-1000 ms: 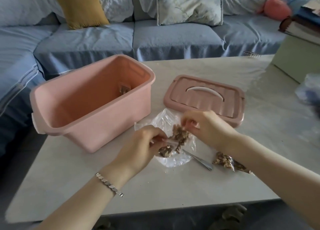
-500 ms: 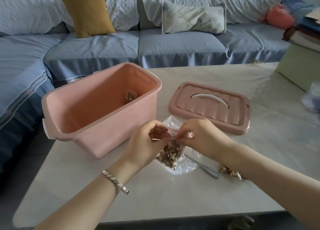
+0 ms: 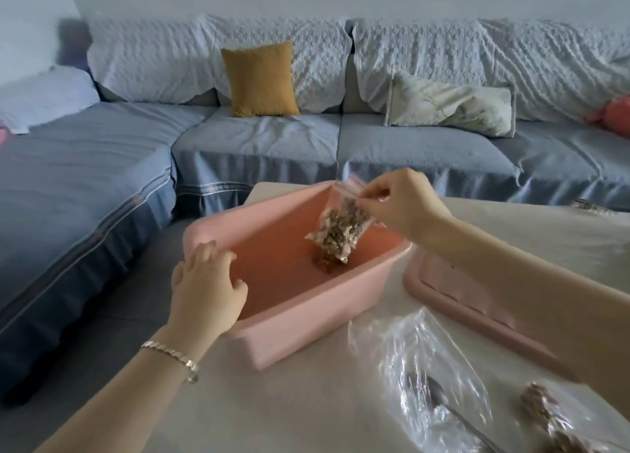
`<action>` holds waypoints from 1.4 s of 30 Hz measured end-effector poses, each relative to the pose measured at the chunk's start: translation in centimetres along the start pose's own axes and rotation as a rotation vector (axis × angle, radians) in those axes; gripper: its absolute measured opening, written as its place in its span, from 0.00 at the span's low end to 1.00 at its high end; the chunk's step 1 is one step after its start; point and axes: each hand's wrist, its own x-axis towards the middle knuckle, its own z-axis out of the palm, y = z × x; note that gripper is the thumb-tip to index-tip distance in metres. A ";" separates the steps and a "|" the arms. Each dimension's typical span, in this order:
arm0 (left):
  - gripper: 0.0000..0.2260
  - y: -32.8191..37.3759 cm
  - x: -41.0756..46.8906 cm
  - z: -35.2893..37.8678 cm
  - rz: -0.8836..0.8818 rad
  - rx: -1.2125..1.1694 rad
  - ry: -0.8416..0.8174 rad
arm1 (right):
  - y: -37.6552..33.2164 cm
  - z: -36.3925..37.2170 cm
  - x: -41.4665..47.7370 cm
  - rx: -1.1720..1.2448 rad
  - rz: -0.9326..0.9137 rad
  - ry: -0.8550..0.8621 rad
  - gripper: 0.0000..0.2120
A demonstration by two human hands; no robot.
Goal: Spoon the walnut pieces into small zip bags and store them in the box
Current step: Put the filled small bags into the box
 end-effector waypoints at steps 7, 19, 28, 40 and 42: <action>0.22 -0.6 0.4 1.3 -0.115 -0.180 -0.046 | 0.1 10.6 6.5 -0.106 0.094 -0.307 0.14; 0.14 -1.1 0.7 1.8 -0.108 -0.176 -0.063 | 2.3 19.2 9.4 -0.123 0.255 -0.614 0.08; 0.12 -1.3 0.7 2.1 -0.102 -0.202 -0.025 | 3.6 19.4 9.6 -0.321 0.194 -0.528 0.10; 0.11 -1.3 0.7 2.0 -0.117 -0.219 -0.034 | 1.6 19.5 8.0 -0.686 -0.445 -0.582 0.15; 0.11 -1.3 0.6 2.1 -0.112 -0.217 -0.030 | 1.6 20.2 7.9 -0.806 -0.686 -0.812 0.16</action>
